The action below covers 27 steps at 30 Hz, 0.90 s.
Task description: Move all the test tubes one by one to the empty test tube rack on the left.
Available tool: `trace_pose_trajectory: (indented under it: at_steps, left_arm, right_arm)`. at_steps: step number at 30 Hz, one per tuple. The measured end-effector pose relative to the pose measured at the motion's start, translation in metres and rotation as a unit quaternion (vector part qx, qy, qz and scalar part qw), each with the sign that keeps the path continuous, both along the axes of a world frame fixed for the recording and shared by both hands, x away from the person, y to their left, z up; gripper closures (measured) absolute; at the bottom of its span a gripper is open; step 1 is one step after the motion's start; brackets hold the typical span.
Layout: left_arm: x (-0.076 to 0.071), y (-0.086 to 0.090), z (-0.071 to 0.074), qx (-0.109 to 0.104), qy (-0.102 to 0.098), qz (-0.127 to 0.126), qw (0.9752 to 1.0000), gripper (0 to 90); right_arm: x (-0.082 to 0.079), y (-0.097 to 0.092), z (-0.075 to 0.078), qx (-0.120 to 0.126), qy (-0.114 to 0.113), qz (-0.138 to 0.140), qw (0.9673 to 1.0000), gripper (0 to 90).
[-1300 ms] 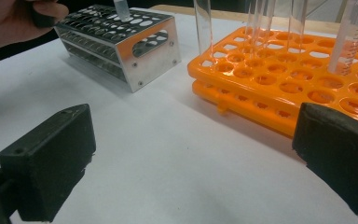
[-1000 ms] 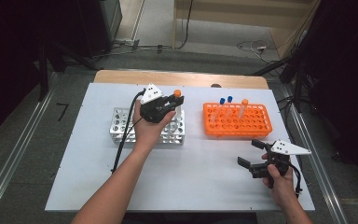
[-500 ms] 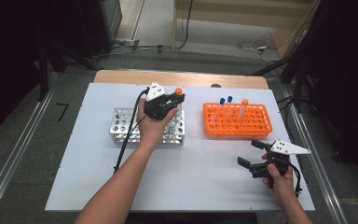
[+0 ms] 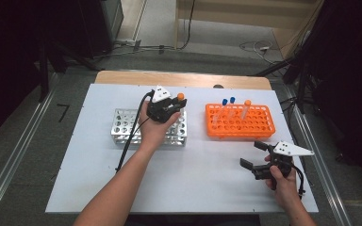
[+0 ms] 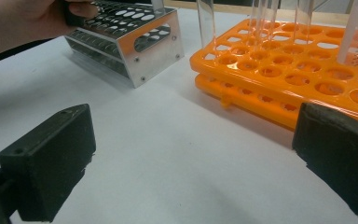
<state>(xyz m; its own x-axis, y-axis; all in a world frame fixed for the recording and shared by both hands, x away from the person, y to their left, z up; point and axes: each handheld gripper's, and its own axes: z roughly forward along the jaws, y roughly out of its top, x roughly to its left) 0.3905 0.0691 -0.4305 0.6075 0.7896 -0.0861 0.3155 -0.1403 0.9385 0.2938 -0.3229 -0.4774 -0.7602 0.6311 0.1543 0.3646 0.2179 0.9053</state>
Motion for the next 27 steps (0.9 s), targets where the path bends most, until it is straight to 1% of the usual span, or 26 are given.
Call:
trace_pose_trajectory:
  at_steps: [2, 5, 6, 9, 10, 12, 13, 15, 17, 19, 20, 21, 22, 23, 26, 27]
  left_arm:
    - [0.000, 0.000, -0.001, 0.005, 0.009, 0.001, 0.9999, 75.3]
    - [0.003, 0.000, -0.003, 0.004, 0.024, -0.001, 0.9997, 75.2]
    - [0.003, -0.001, -0.003, 0.007, 0.030, -0.002, 0.9995, 75.2]
    - [0.004, -0.003, -0.003, 0.018, 0.032, -0.004, 0.9993, 74.6]
    - [0.005, -0.004, -0.002, 0.026, 0.036, -0.004, 0.9990, 74.3]
    - [0.006, -0.006, -0.003, 0.032, 0.042, -0.011, 0.9985, 73.0]
    - [0.007, -0.007, -0.004, 0.035, 0.049, -0.015, 0.9981, 72.2]
    - [0.008, -0.008, -0.005, 0.030, 0.059, -0.019, 0.9976, 69.0]
    - [0.008, -0.007, -0.005, 0.024, 0.064, -0.016, 0.9975, 64.5]
    - [0.008, -0.005, -0.003, 0.012, 0.068, -0.014, 0.9975, 58.5]
    - [0.008, -0.003, -0.002, 0.007, 0.070, -0.015, 0.9974, 54.9]
    - [0.007, -0.002, 0.000, -0.001, 0.070, -0.019, 0.9974, 49.9]
    - [0.006, -0.001, 0.001, -0.003, 0.070, -0.020, 0.9973, 44.5]
    - [0.004, 0.001, 0.003, -0.007, 0.067, -0.020, 0.9975, 40.6]
    - [-0.002, 0.006, 0.007, -0.032, 0.060, -0.028, 0.9973, 27.8]
    - [-0.005, 0.007, 0.008, -0.036, 0.057, -0.028, 0.9973, 23.9]
  right_arm:
    - [0.001, 0.000, -0.001, -0.003, 0.001, -0.001, 1.0000, 0.0]
    - [0.001, 0.000, -0.001, -0.003, 0.002, -0.001, 1.0000, 0.0]
    - [0.001, 0.001, -0.001, -0.003, 0.002, -0.002, 1.0000, 0.0]
    - [0.001, 0.001, -0.002, -0.003, 0.004, -0.002, 1.0000, 0.0]
    - [0.001, 0.001, -0.002, -0.004, 0.004, -0.002, 1.0000, 0.0]
    - [0.002, 0.001, -0.002, -0.005, 0.005, -0.003, 1.0000, 0.0]
    - [0.002, 0.001, -0.002, -0.005, 0.005, -0.003, 1.0000, 0.0]
    - [0.002, 0.001, -0.002, -0.006, 0.005, -0.003, 1.0000, 0.0]
    - [0.002, 0.001, -0.002, -0.006, 0.006, -0.004, 1.0000, 0.0]
    - [0.002, 0.000, -0.002, -0.005, 0.005, -0.004, 1.0000, 0.0]
    - [0.002, 0.000, -0.002, -0.005, 0.005, -0.004, 1.0000, 0.0]
    - [0.002, 0.001, -0.002, -0.006, 0.005, -0.004, 1.0000, 0.0]
    - [0.002, 0.001, -0.002, -0.005, 0.004, -0.005, 1.0000, 0.0]
    - [0.002, 0.000, -0.002, -0.004, 0.003, -0.005, 1.0000, 0.0]
    - [0.004, -0.001, 0.000, 0.000, 0.004, -0.010, 0.9999, 0.0]
    - [0.004, -0.001, 0.000, 0.002, 0.005, -0.011, 0.9999, 0.0]
